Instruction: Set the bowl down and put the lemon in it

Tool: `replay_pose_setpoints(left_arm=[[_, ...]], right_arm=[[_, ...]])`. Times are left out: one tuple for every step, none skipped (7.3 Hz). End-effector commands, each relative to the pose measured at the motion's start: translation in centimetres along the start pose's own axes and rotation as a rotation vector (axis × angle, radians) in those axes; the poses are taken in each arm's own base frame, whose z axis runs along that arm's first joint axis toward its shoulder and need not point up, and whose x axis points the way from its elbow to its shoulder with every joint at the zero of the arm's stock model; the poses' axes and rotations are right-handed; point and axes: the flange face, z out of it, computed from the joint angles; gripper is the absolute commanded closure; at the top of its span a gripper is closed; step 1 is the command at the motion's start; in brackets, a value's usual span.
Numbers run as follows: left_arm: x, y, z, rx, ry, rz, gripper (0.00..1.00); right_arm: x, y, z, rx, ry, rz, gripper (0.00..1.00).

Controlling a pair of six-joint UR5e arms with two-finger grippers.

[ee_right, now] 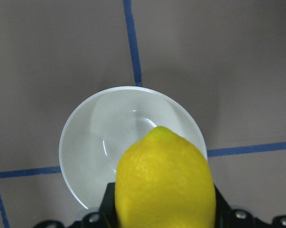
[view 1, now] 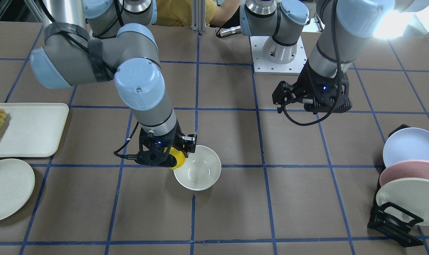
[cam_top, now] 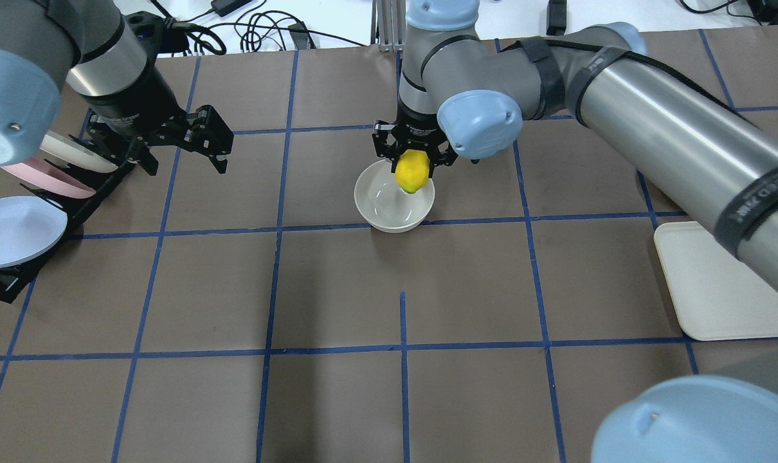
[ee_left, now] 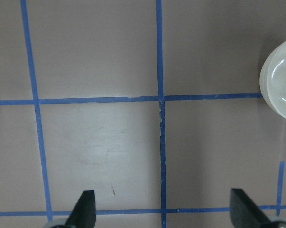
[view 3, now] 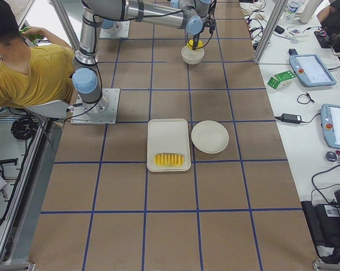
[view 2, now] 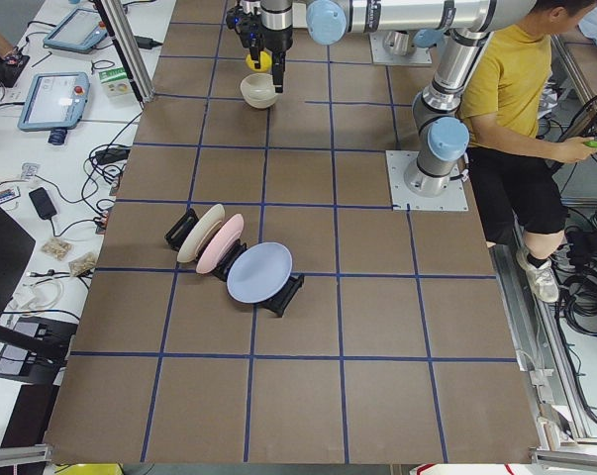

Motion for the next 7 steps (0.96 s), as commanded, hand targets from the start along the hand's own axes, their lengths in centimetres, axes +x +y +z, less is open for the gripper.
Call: replay_pose_setpoints(left_arm=[[-0.2,-0.4,0.6,-0.019,-0.003,-0.010,0.00],[-0.1,-0.4,0.3,-0.011,0.004,-0.011,0.00],[-0.1,-0.4,0.4,-0.014,0.006,-0.011,0.00],[-0.1,-0.4,0.4,-0.014,0.012,-0.011,0.00],[0.0,-0.3,0.2,-0.009,0.012,-0.011,0.00],[-0.1,-0.3,0.1,-0.009,0.014,-0.013,0.00],[-0.1,-0.3,0.1,-0.008,0.012,-0.014,0.00]], right_arm=[[-0.8,-0.4,3.6,-0.034,0.004,0.013,1.00],[-0.9,-0.9,5.0,-0.047,0.009,0.013,1.00],[-0.9,-1.3,6.4,-0.038,0.004,0.012,1.00],[-0.9,-1.4,7.3,-0.042,0.005,0.012,1.00],[-0.6,-1.4,8.6,-0.062,0.015,0.015,0.99],[-0.7,-1.2,10.3,-0.086,0.027,0.015,0.94],[-1.0,-1.0,10.5,-0.083,0.025,0.007,0.82]])
